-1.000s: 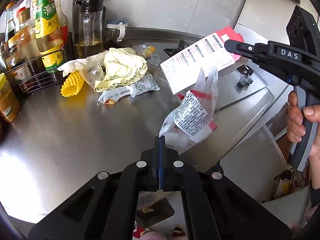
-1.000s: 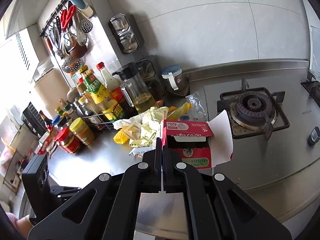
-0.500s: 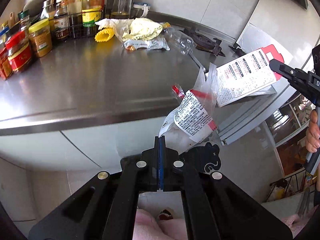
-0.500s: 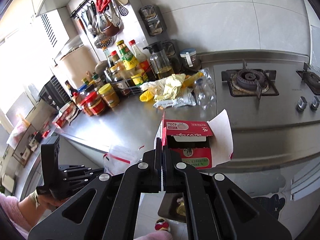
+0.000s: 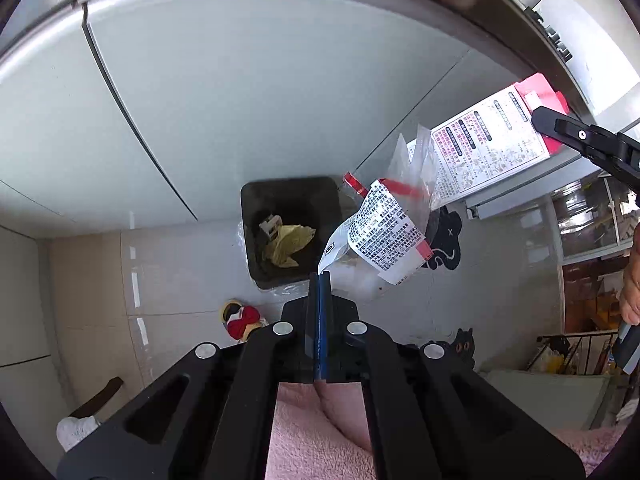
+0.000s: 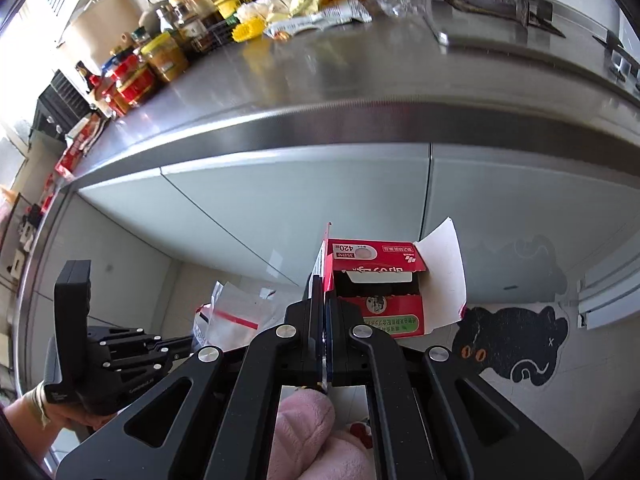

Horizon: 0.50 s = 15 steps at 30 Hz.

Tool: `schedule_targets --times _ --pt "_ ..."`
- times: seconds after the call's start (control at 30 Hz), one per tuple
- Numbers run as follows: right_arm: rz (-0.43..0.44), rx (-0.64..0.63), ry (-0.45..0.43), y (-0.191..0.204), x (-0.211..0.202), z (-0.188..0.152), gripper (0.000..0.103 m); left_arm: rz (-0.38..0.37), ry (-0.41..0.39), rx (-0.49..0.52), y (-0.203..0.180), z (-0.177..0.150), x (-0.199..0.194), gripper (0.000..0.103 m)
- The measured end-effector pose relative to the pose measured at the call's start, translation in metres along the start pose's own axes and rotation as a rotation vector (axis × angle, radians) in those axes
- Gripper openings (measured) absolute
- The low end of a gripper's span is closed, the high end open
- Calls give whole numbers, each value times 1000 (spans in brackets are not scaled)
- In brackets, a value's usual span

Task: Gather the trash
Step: 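Lower both held items over the bin and open both grippers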

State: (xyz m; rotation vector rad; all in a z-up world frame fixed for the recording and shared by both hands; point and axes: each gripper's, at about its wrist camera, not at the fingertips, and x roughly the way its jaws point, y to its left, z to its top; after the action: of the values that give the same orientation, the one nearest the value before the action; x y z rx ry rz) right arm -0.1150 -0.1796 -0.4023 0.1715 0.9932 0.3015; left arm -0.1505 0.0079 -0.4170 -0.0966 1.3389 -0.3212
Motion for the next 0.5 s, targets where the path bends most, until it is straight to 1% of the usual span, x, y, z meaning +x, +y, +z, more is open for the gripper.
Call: schedule_targets --times 0.17,0.27,0.37,0.5 --pt "-23 56 35 -6 66 -10 2 18 62 17 7 3 51 0" --pt "-55 54 36 -6 96 -9 2 14 89 31 9 7 76 0" --pt "-40 77 64 -7 125 -9 2 17 112 43 11 11 99 0" --pt "-29 77 92 -2 153 -9 2 15 147 50 12 19 128 0"
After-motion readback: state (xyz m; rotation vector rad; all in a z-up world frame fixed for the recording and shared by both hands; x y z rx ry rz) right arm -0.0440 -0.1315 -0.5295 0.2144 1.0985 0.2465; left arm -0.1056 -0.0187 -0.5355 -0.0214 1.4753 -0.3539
